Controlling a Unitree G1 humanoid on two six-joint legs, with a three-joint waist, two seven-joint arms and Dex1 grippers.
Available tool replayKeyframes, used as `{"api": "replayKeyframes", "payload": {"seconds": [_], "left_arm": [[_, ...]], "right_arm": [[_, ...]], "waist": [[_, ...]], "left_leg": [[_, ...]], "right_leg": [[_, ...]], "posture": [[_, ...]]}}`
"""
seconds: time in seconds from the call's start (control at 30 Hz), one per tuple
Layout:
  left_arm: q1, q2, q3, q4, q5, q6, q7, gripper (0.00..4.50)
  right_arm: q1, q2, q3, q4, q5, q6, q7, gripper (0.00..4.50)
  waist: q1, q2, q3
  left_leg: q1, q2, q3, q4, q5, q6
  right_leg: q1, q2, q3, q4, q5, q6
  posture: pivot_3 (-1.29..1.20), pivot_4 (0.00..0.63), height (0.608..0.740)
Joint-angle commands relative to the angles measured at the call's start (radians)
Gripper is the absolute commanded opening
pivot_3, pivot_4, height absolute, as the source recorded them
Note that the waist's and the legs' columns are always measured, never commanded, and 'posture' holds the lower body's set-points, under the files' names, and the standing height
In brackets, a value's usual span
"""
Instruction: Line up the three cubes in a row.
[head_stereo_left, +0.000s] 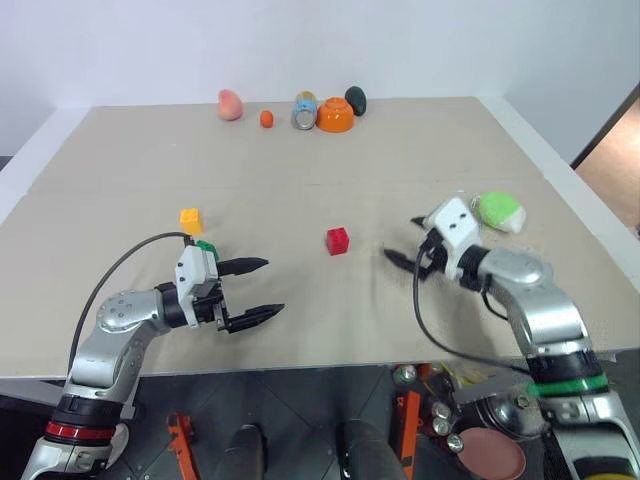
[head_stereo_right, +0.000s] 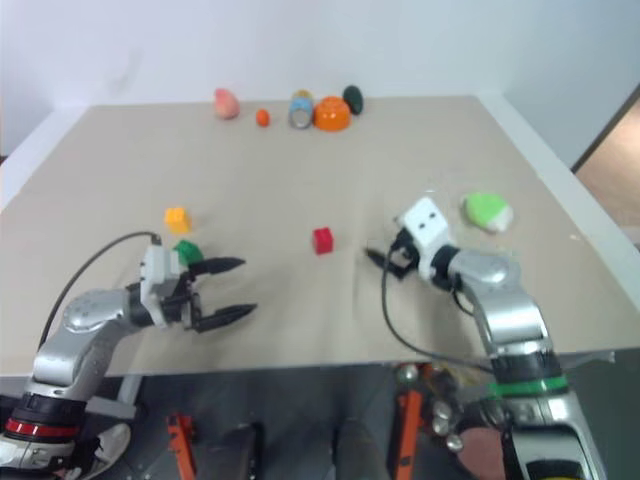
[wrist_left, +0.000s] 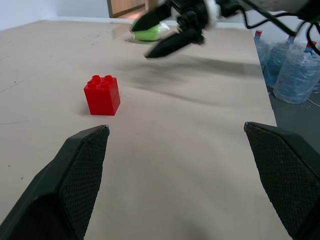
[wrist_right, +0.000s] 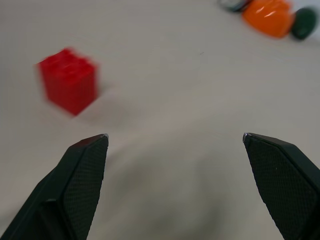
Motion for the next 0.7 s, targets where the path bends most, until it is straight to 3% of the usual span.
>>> {"api": "replayKeyframes", "payload": {"seconds": [0.03,0.23,0.47,0.7], "left_arm": [[-0.010,0.006,0.018,-0.002,-0.003,-0.015,-0.004,4.50],[-0.022,-0.004,0.002,0.000,0.002,-0.011,-0.006,4.50],[-0.014,-0.014,0.001,-0.018,0.002,-0.006,0.011,4.50],[-0.004,-0.019,0.008,-0.024,0.010,-0.011,0.043,4.50]], "right_arm": [[0.020,0.027,0.038,-0.163,0.020,0.097,-0.021,4.46],[-0.030,0.117,0.085,-0.150,-0.050,0.179,-0.147,4.46],[-0.074,0.178,0.055,-0.104,-0.076,0.295,-0.259,4.46],[-0.105,0.245,0.050,-0.112,-0.044,0.394,-0.289,4.46]], "waist": [[-0.002,0.000,0.000],[0.000,0.000,0.000],[0.000,0.000,0.000],[-0.001,0.000,0.000]], "left_leg": [[0.000,0.000,0.000,0.000,0.000,0.000],[0.000,0.001,0.000,0.001,0.000,0.000],[-0.001,0.001,0.000,0.000,0.000,-0.001],[-0.002,0.001,0.000,0.000,0.000,-0.001]], "right_leg": [[0.000,0.000,0.000,0.000,0.000,-0.001],[0.000,0.000,0.000,0.000,0.001,-0.001],[-0.001,0.001,0.000,0.000,0.001,-0.001],[-0.002,0.001,0.000,0.000,0.001,-0.001]], "posture": [[0.00,0.150,0.738],[0.00,0.150,0.738],[0.00,0.150,0.738],[0.00,0.150,0.738]]}}
